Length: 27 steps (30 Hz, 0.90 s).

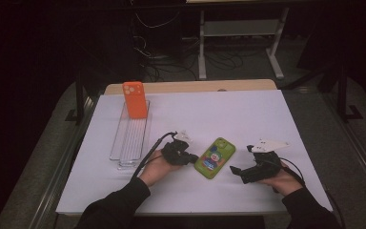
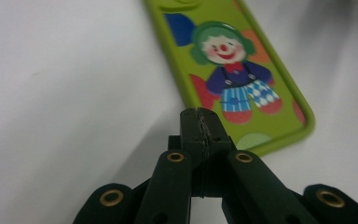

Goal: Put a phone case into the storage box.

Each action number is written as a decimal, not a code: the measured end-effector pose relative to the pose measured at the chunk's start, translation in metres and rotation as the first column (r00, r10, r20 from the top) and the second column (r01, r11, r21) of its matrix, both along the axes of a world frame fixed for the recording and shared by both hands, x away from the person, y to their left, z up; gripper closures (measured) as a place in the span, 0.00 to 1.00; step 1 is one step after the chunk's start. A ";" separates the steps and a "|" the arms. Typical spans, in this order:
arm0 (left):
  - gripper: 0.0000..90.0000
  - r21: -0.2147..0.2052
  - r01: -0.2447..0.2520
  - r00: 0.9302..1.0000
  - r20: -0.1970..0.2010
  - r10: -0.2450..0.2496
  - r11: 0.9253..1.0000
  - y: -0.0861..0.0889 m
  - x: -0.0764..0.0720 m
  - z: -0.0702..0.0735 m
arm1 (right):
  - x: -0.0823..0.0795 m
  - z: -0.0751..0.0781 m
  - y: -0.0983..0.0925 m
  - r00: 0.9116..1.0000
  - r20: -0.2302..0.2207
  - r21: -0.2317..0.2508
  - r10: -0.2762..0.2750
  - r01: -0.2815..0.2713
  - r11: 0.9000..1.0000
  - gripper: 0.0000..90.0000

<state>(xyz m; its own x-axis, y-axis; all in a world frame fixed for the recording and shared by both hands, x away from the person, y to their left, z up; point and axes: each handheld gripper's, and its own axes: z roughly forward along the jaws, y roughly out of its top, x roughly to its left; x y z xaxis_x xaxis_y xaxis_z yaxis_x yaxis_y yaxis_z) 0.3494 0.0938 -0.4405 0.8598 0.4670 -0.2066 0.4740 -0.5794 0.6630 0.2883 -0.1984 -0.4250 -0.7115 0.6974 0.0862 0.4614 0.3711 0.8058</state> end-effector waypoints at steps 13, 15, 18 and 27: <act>0.99 -0.010 0.084 0.996 -0.004 -0.084 0.996 -0.037 -0.007 -0.002 | 0.000 0.001 0.000 1.000 0.007 0.002 0.007 -0.007 1.000 0.00; 0.99 -0.015 0.084 0.996 -0.007 -0.084 0.996 -0.042 -0.007 -0.003 | 0.000 0.001 0.000 1.000 0.007 0.003 0.008 -0.008 1.000 0.00; 0.99 -0.029 0.089 0.996 -0.011 -0.089 0.996 -0.052 -0.005 -0.004 | 0.000 0.001 0.000 1.000 0.007 0.004 0.009 -0.009 1.000 0.00; 0.99 -0.029 0.088 0.996 0.002 -0.088 0.996 -0.056 -0.002 -0.003 | 0.000 0.001 0.000 1.000 0.005 0.005 0.010 -0.010 1.000 0.00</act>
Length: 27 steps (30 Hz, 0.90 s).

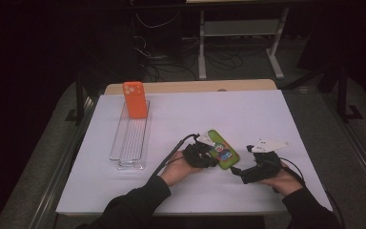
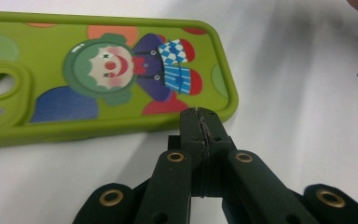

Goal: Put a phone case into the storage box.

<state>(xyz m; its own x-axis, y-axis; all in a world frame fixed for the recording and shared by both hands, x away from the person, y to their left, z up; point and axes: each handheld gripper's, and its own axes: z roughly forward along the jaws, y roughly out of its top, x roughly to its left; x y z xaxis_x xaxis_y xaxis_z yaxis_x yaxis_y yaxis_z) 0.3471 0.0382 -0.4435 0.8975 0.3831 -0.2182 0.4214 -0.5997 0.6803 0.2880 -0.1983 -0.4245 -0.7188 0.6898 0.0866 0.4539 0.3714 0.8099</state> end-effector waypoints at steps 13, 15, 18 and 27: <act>0.50 0.008 -0.036 0.998 0.053 0.036 0.999 0.052 -0.007 0.022 | -0.001 0.000 0.000 1.000 -0.004 -0.004 -0.005 0.005 1.000 0.00; 0.43 0.002 -0.048 0.997 0.062 0.047 0.999 0.062 -0.009 0.023 | 0.000 0.000 0.000 1.000 -0.001 -0.006 -0.005 0.005 1.000 0.00; 0.31 -0.012 -0.062 0.995 0.083 0.063 0.998 0.074 -0.013 0.026 | -0.001 -0.001 0.001 1.000 -0.002 -0.006 -0.005 0.005 1.000 0.00; 0.01 -0.044 -0.066 0.992 0.105 0.070 0.997 0.097 -0.022 0.026 | -0.002 -0.001 0.003 1.000 -0.013 -0.002 -0.018 0.018 1.000 0.00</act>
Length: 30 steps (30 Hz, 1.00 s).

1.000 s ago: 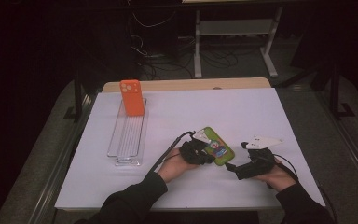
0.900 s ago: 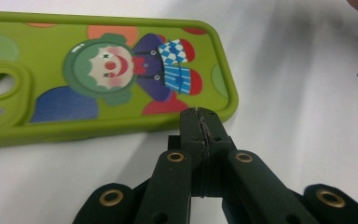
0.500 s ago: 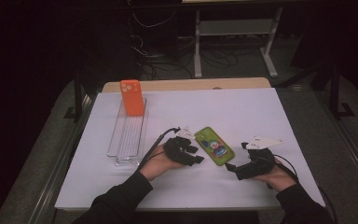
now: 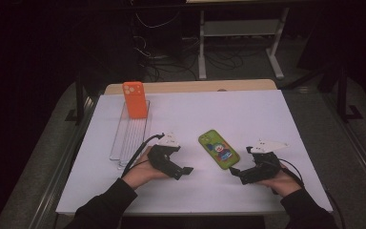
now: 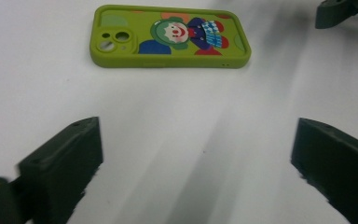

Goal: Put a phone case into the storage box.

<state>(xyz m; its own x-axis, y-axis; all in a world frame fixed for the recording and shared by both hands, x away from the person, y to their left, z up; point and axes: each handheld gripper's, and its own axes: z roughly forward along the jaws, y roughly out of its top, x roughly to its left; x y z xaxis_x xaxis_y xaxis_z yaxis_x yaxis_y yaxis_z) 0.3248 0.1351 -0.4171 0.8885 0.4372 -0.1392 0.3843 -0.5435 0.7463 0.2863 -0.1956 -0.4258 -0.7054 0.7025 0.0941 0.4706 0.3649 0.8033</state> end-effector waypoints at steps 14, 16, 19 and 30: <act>0.00 0.023 0.019 0.999 0.030 -0.020 1.000 0.005 -0.006 -0.004 | -0.003 0.004 0.003 0.998 -0.026 -0.020 -0.048 0.048 0.999 0.00; 0.00 0.025 0.023 0.999 0.031 -0.024 0.999 0.005 -0.006 -0.003 | -0.002 0.006 0.004 0.998 -0.038 -0.015 -0.045 0.045 0.999 0.00; 0.00 0.036 0.032 0.999 0.029 -0.033 0.999 0.006 -0.007 -0.003 | -0.001 0.009 0.006 0.998 -0.043 -0.019 -0.045 0.044 0.999 0.00; 0.00 0.009 0.027 0.999 0.030 -0.027 1.000 0.007 -0.008 -0.003 | 0.014 0.026 0.014 0.994 -0.071 -0.007 -0.079 0.079 0.997 0.00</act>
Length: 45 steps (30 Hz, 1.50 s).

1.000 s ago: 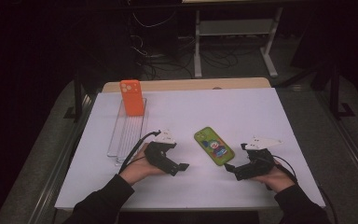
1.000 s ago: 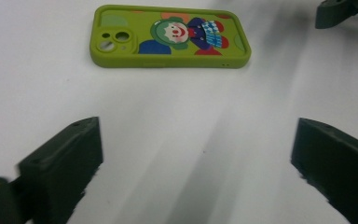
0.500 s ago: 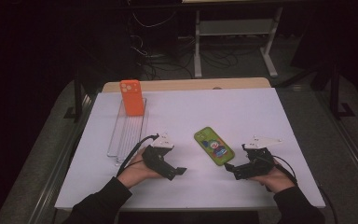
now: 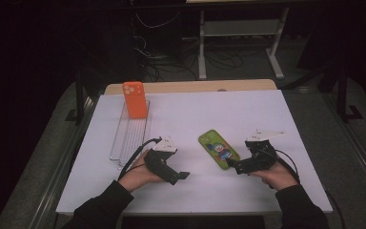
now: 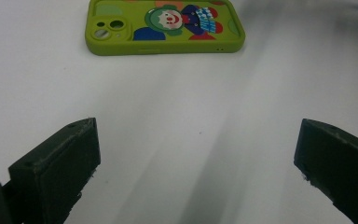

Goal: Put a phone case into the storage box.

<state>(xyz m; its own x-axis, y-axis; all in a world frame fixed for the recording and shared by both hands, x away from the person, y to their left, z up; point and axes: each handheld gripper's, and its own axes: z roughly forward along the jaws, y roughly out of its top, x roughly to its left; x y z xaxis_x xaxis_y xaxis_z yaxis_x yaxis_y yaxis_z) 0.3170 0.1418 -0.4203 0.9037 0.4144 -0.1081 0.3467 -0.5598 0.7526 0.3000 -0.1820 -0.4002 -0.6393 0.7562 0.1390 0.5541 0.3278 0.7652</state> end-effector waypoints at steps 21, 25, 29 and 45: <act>0.00 -0.004 -0.008 1.000 0.007 0.008 1.000 0.002 0.001 0.001 | 0.045 0.018 0.031 0.997 -0.046 -0.022 -0.069 0.068 0.997 0.00; 0.00 -0.006 -0.012 1.000 0.003 0.012 1.000 0.002 0.001 0.001 | 0.049 0.019 0.032 0.995 -0.056 -0.029 -0.088 0.086 0.996 0.00; 0.00 -0.008 -0.013 1.000 0.002 0.013 1.000 0.002 0.001 0.001 | 0.051 0.018 0.033 0.993 -0.064 -0.042 -0.102 0.100 0.994 0.00; 0.00 0.002 -0.008 1.000 -0.002 0.008 1.000 0.003 0.001 0.001 | 0.056 -0.001 0.045 0.987 -0.112 -0.148 -0.119 0.102 0.984 0.00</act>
<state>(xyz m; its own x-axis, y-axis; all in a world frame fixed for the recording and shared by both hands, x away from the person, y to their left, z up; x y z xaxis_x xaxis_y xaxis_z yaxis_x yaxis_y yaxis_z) 0.3182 0.1444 -0.4194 0.9002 0.4216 -0.1090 0.3524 -0.5582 0.7512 0.3563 -0.1366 -0.4011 -0.5359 0.8387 0.0966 0.6778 0.3592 0.6415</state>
